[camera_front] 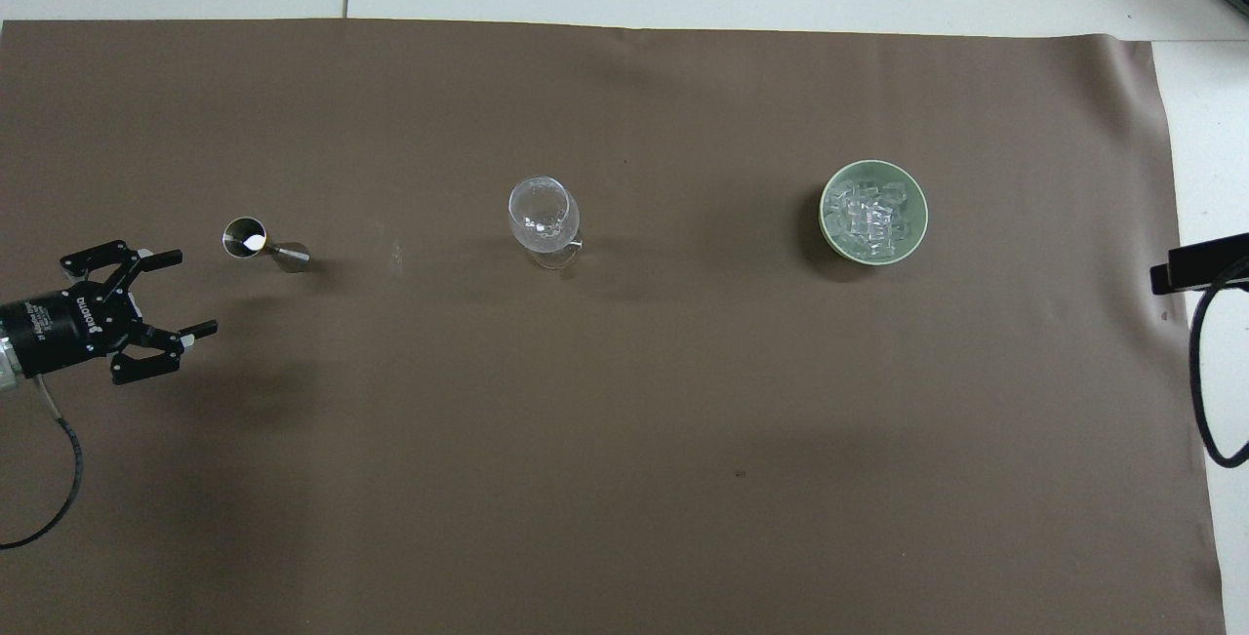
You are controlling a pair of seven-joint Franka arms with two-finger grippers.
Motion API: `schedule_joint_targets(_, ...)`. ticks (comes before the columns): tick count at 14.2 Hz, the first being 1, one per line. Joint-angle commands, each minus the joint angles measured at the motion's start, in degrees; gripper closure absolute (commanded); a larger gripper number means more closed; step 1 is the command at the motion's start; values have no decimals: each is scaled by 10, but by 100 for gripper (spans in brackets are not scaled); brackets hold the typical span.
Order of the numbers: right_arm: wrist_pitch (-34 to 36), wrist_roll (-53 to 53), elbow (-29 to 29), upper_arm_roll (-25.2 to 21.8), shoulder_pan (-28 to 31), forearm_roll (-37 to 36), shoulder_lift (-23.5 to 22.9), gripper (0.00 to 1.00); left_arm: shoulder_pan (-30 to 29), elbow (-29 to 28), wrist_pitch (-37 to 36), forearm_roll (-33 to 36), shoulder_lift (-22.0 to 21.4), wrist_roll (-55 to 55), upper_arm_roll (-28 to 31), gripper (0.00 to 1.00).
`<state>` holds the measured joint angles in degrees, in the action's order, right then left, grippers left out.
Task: Pour wine and add ice with both arms
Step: 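Move the open left gripper toward the silver jigger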
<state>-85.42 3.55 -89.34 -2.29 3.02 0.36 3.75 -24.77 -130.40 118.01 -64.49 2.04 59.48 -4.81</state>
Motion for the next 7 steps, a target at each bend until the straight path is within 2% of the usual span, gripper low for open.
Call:
schedule_joint_targets(1, 3, 17, -1, -1, 1, 9, 1, 0, -3, -12, -12, -6, -7, -8, 3, 0)
schedule_joint_targets(6, 3, 17, -1, -1, 1, 9, 1, 0, -15, -14, -10, -9, 2, -9, 2, 0)
schedule_joint_targets(7, 3, 17, -1, -1, 1, 9, 1, 0, -33, -14, -16, -11, 24, -10, 2, 0)
